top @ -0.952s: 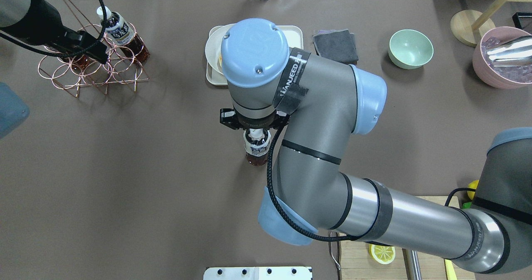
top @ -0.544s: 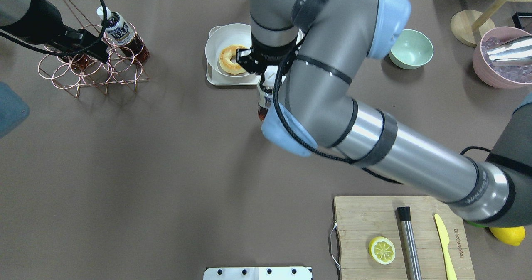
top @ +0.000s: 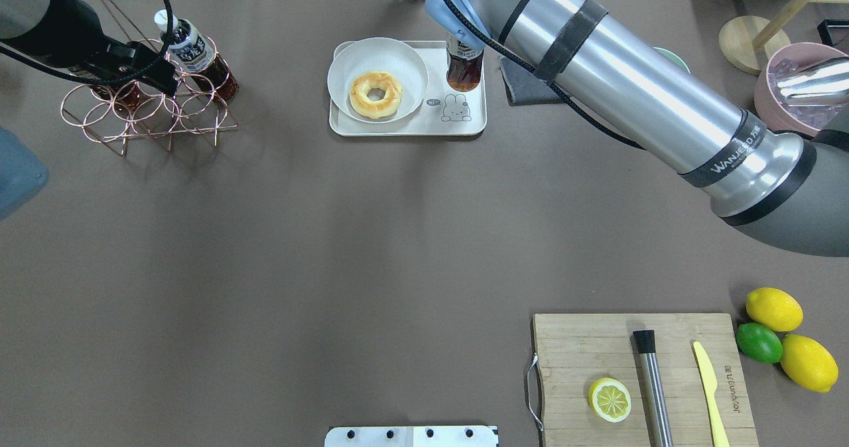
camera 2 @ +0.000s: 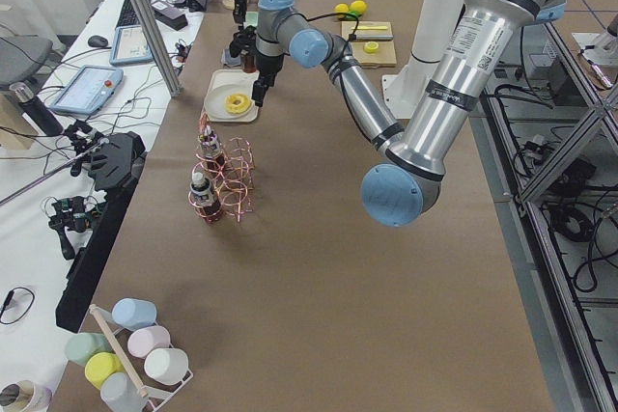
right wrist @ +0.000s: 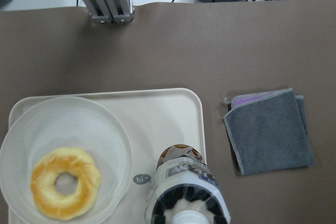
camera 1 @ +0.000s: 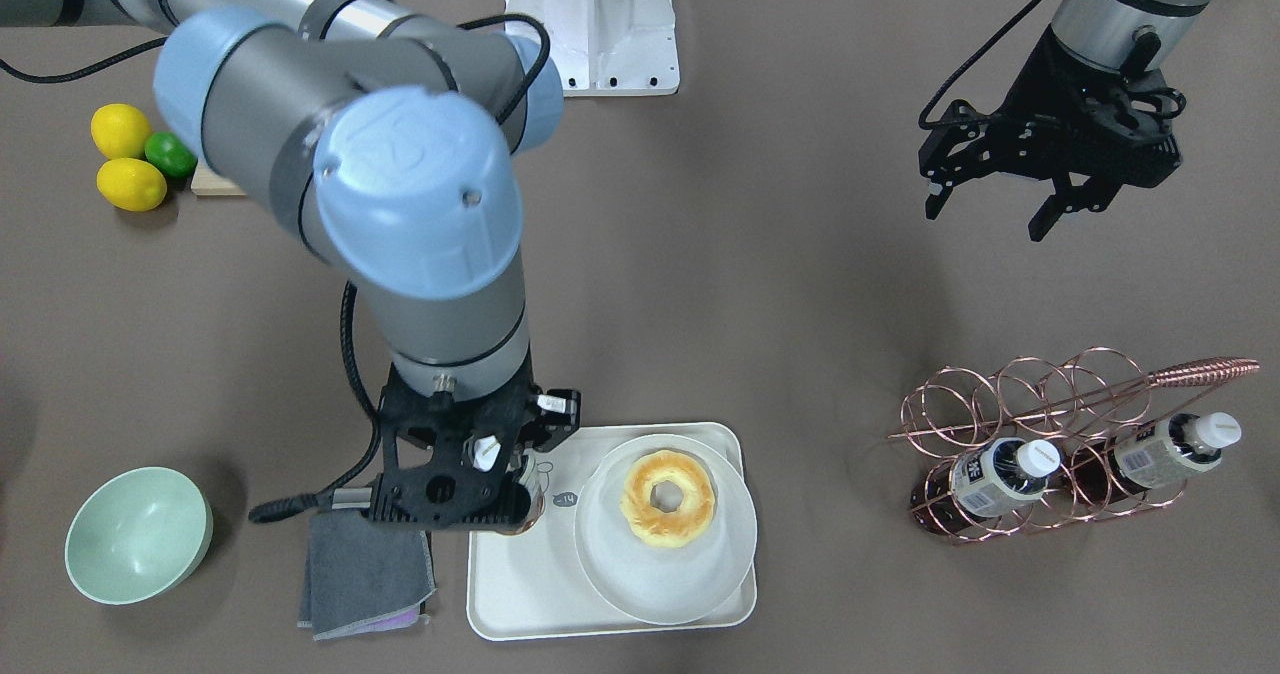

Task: Place tea on tray
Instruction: 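Lower the bottle onto the tray beside the donut bowl and open the right gripper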

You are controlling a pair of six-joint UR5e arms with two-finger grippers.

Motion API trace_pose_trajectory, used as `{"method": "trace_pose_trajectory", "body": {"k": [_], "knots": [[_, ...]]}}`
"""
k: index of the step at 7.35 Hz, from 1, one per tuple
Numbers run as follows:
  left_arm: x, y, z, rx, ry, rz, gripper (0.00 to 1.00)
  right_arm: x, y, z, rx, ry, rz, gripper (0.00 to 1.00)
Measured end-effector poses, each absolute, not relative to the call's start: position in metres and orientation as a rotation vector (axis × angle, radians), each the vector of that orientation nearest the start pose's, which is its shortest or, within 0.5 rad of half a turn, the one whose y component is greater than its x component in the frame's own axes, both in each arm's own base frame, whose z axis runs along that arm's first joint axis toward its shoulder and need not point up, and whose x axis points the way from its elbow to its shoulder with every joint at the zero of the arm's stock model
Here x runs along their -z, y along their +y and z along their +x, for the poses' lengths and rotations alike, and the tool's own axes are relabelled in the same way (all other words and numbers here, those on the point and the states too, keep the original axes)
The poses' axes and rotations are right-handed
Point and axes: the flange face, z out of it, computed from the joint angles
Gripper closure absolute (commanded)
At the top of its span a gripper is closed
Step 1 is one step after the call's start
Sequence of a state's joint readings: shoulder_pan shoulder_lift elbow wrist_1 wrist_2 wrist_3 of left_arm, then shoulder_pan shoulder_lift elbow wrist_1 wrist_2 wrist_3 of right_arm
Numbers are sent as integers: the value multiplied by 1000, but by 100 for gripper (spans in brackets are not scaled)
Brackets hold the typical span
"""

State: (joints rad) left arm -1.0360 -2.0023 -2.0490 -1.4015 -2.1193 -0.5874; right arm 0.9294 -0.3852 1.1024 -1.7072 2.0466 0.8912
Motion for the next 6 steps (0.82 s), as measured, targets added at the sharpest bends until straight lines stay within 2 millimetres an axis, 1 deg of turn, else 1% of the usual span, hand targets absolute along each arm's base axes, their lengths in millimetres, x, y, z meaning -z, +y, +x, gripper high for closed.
{"method": "trace_pose_trajectory", "body": {"k": [1, 2, 4, 6], "knots": [[-234, -515, 210, -152, 827, 335, 2, -101, -731, -423, -102, -722, 87, 100], [-233, -515, 209, -150, 826, 337, 2, -109, -741, -426, -96, -715, 83, 100], [-233, -518, 209, -147, 823, 339, 2, -112, -745, -430, -83, -719, 69, 100], [-233, -520, 207, -140, 821, 341, 2, -110, -742, -436, -69, -735, 51, 100]]}}
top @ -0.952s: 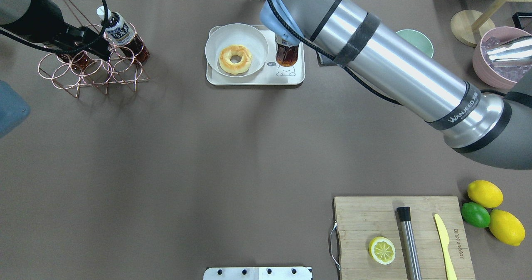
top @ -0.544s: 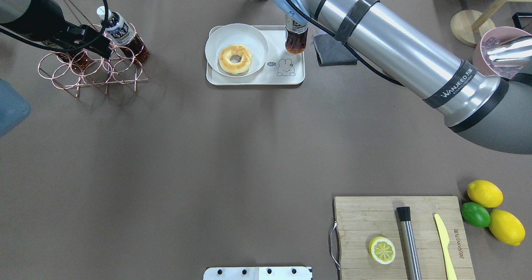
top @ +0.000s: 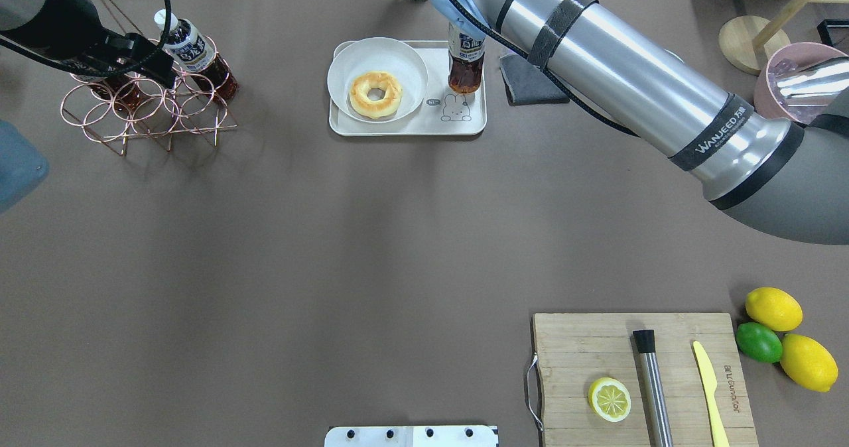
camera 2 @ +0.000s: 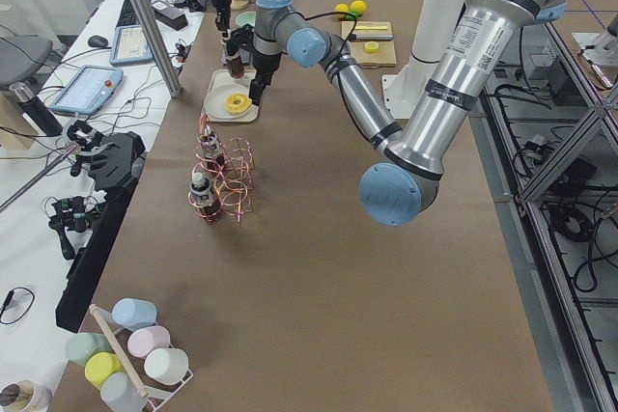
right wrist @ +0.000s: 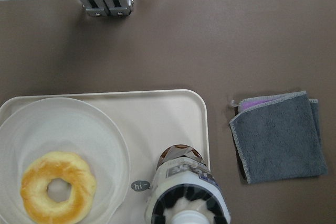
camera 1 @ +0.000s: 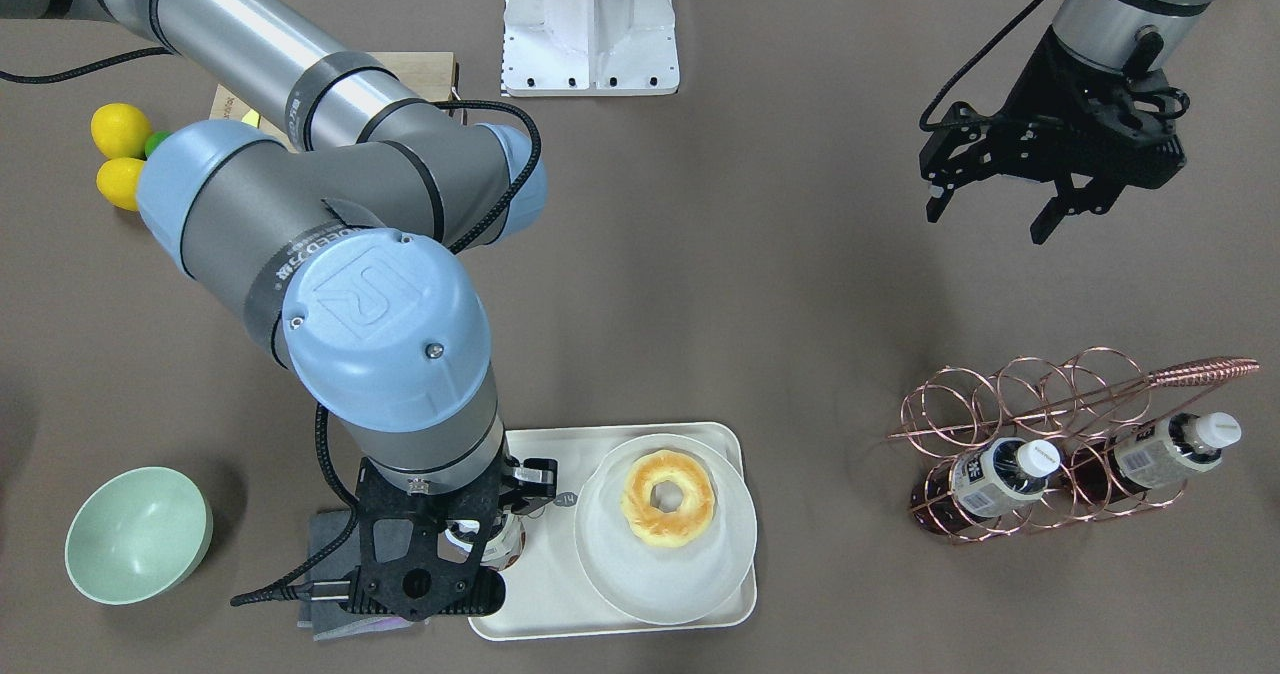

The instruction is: Place tea on tray

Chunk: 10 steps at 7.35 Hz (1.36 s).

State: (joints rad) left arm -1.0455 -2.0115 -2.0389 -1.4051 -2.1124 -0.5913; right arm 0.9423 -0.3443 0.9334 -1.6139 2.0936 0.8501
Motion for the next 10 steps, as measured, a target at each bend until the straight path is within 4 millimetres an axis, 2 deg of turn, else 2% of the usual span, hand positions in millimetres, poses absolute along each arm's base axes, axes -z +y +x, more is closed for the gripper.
{"method": "trace_pose_trajectory", "body": {"k": [2, 3, 4, 5, 6, 8, 10], "knots": [[-233, -521, 205, -135, 819, 341, 2, -108, -736, -445, -58, -748, 47, 100], [-234, -521, 205, -134, 818, 341, 2, -108, -735, -448, -56, -755, 51, 87], [-234, -522, 204, -133, 818, 341, 2, -110, -735, -449, -55, -758, 53, 63], [-234, -522, 204, -132, 818, 342, 2, -110, -735, -449, -55, -759, 54, 45], [-234, -522, 204, -132, 818, 342, 2, -111, -735, -450, -55, -758, 53, 1], [-233, -522, 203, -132, 818, 343, 3, -113, -733, -452, -55, -757, 51, 0], [-231, -522, 203, -129, 822, 343, 2, -106, -732, -446, -54, -770, 58, 0]]}}
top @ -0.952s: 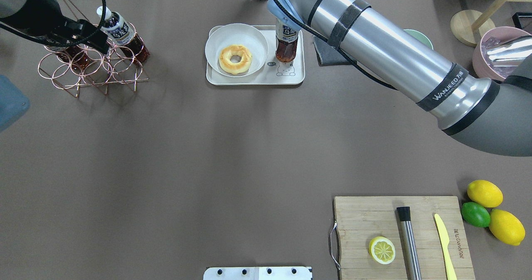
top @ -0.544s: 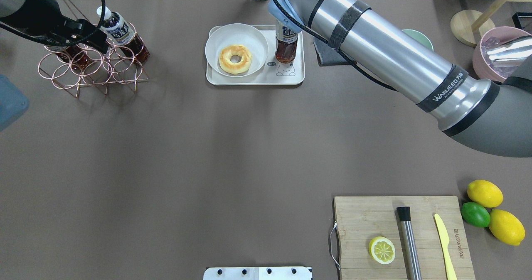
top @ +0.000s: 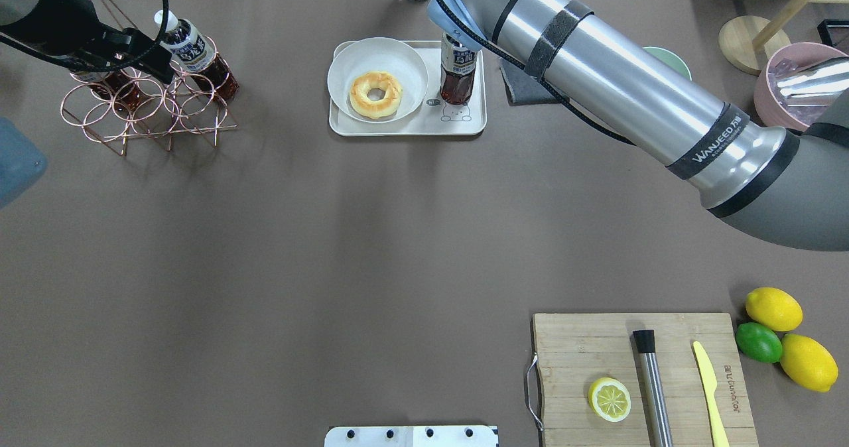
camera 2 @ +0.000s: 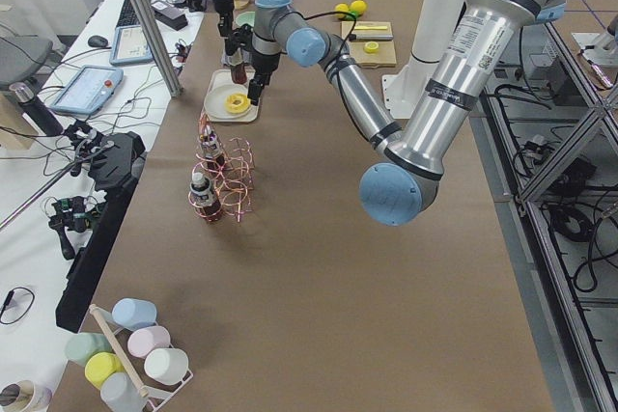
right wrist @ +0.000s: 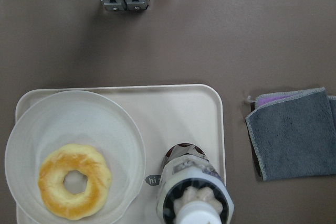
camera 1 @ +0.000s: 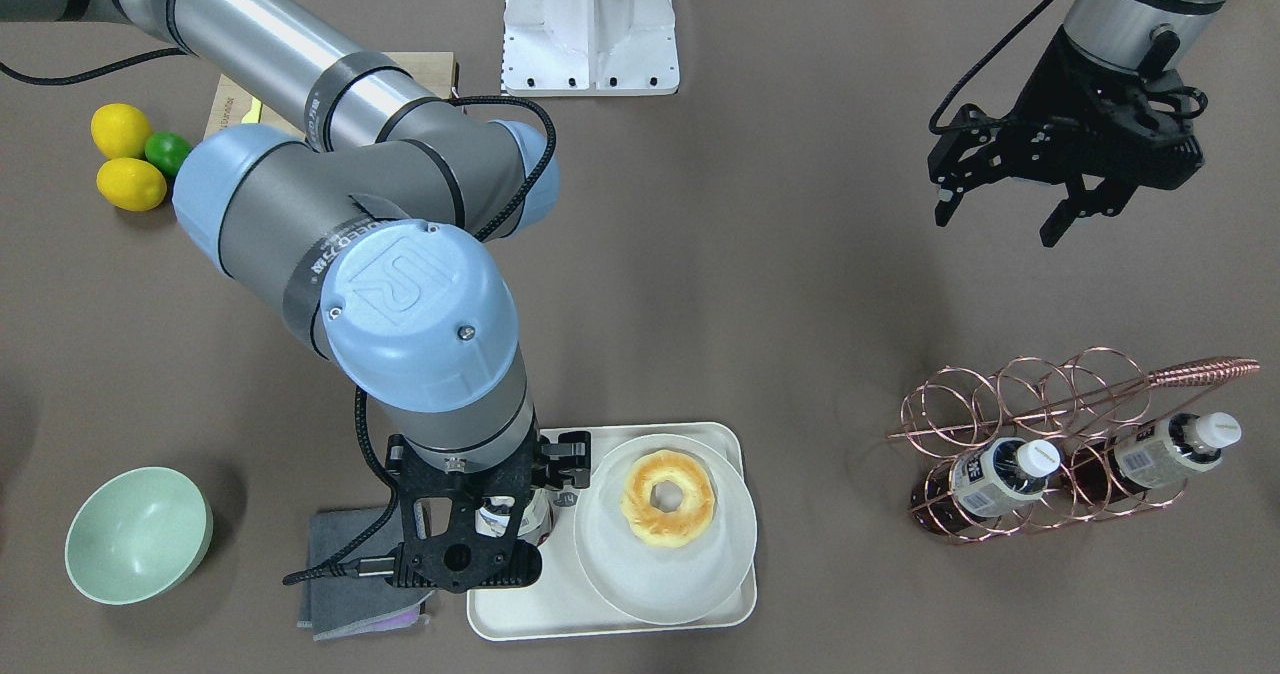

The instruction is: Place tea on tray

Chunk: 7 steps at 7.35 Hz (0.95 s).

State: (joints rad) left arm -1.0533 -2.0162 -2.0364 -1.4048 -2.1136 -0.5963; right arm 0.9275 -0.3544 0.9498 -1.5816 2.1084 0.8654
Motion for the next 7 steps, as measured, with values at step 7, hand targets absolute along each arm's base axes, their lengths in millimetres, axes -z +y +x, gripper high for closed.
{"method": "trace_pose_trajectory", "body": {"k": [7], "knots": [[-305, -564, 69, -190, 682, 292, 3, -259, -656, -164, 78, -818, 154, 0]]}}
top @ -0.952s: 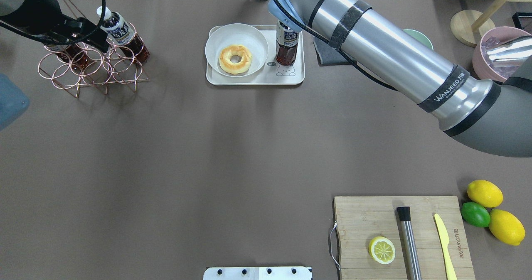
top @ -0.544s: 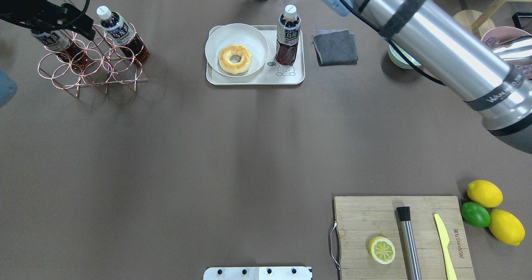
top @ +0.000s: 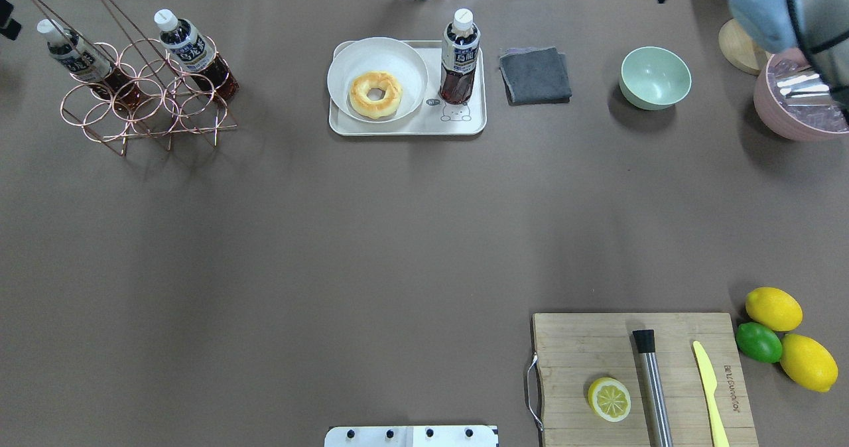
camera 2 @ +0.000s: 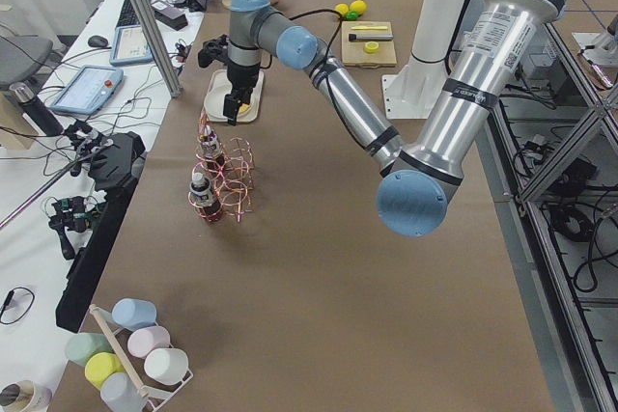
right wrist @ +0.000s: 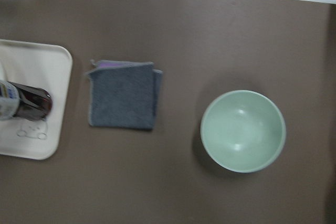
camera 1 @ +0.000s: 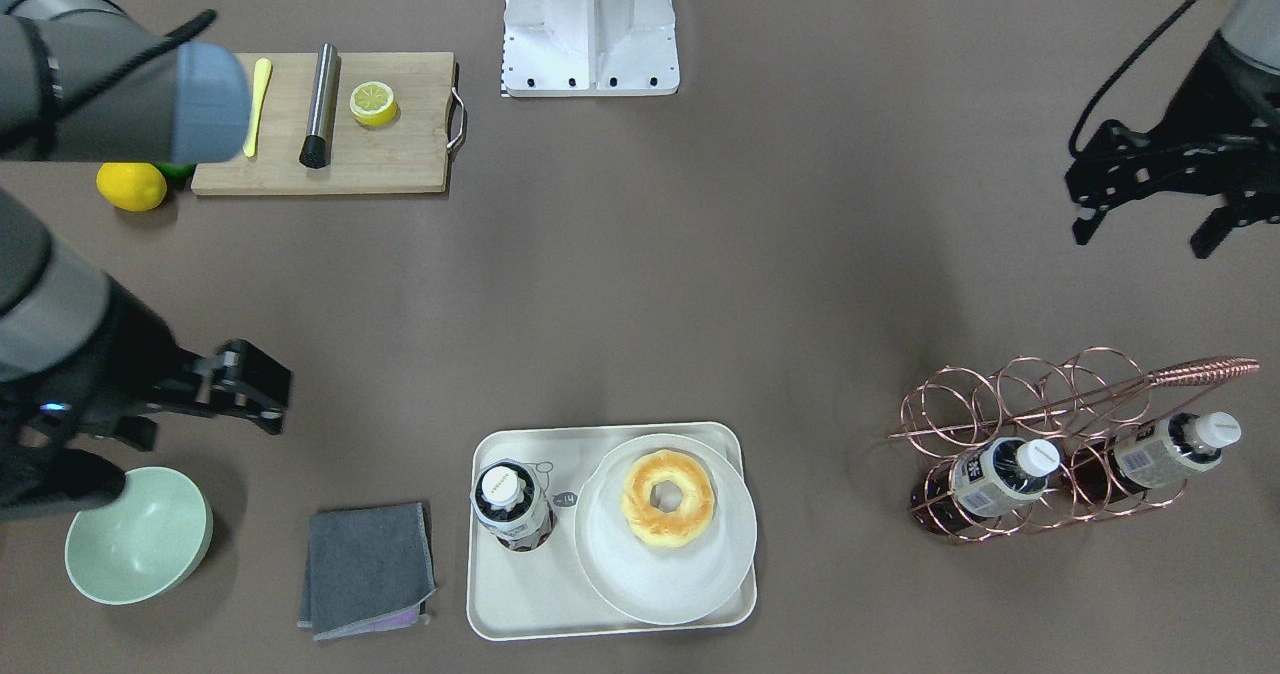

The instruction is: Place tea on tray

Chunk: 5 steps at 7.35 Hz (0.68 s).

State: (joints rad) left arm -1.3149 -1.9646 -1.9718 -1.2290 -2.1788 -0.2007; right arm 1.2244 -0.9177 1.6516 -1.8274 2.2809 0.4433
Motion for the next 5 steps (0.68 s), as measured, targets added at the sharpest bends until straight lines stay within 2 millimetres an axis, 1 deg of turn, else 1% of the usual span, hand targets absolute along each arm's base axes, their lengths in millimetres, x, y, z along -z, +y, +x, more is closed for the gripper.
{"method": "trace_pose_trajectory", "body": {"k": [1, 2, 3, 4, 5], "knots": [[-341, -569, 38, -252, 705, 258, 3, -291, -628, -115, 108, -794, 162, 0], [-378, -564, 12, -301, 729, 234, 3, -326, -605, -65, 150, -761, 163, 0], [-412, -554, -7, -314, 743, 208, 2, -372, -577, -22, 198, -730, 150, 0], [-443, -538, -18, -307, 751, 178, 2, -418, -554, 15, 232, -707, 133, 0], [-464, -522, -29, -285, 755, 160, 2, -457, -535, 45, 247, -682, 109, 0]]}}
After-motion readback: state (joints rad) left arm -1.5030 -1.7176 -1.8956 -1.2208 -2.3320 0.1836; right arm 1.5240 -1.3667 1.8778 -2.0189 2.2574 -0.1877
